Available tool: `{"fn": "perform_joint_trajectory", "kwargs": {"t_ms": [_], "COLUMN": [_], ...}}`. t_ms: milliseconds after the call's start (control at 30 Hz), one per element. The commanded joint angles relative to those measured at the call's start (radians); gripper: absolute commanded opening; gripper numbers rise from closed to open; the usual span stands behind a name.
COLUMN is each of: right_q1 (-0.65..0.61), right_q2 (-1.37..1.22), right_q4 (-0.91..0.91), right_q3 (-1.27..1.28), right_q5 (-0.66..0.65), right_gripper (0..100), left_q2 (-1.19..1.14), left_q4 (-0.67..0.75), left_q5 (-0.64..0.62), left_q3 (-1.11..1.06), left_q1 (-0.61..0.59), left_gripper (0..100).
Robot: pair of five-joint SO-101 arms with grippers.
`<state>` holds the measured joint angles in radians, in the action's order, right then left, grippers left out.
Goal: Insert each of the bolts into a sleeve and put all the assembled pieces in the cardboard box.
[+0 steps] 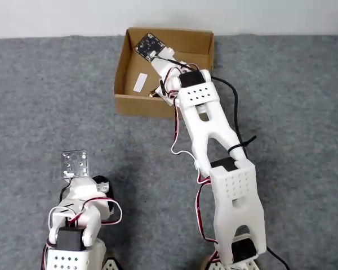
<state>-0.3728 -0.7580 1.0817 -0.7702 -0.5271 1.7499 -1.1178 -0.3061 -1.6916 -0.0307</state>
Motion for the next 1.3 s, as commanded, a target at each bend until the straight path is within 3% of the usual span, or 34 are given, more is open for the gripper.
{"fn": "perform_joint_trajectory", "kwargs": {"t_ms": [0, 433, 567, 667, 833, 1100, 1267], "right_q1": [-0.004, 0.013, 0.015, 0.024, 0.024, 0.065, 0.156], "right_q2": [0.073, 0.298, 0.358, 0.424, 0.545, 0.918, 1.171], "right_q4": [0.110, 0.564, 0.713, 0.716, 0.716, 0.714, 0.667], "right_q3": [-0.094, -0.339, -0.345, -0.344, -0.321, 0.137, 0.494], "right_q5": [0.101, 0.382, 0.520, 0.609, 0.612, 0.618, 0.621], "right_gripper": [0.6, 0.8, 0.8, 0.8, 0.8, 0.8, 0.9], "left_q2": [0.006, 0.003, 0.002, 0.002, 0.008, 0.008, 0.008], "left_q4": [0.025, 0.040, 0.040, 0.017, -0.029, -0.031, -0.032], "left_q5": [-0.006, -0.005, -0.005, -0.005, -0.003, -0.006, -0.006], "left_q3": [0.004, 0.004, 0.004, 0.004, 0.004, 0.004, 0.004], "left_q1": [-0.025, -0.023, -0.021, -0.021, -0.021, -0.029, -0.023], "left_gripper": [0, 1, 1, 1, 1, 1, 1]}}
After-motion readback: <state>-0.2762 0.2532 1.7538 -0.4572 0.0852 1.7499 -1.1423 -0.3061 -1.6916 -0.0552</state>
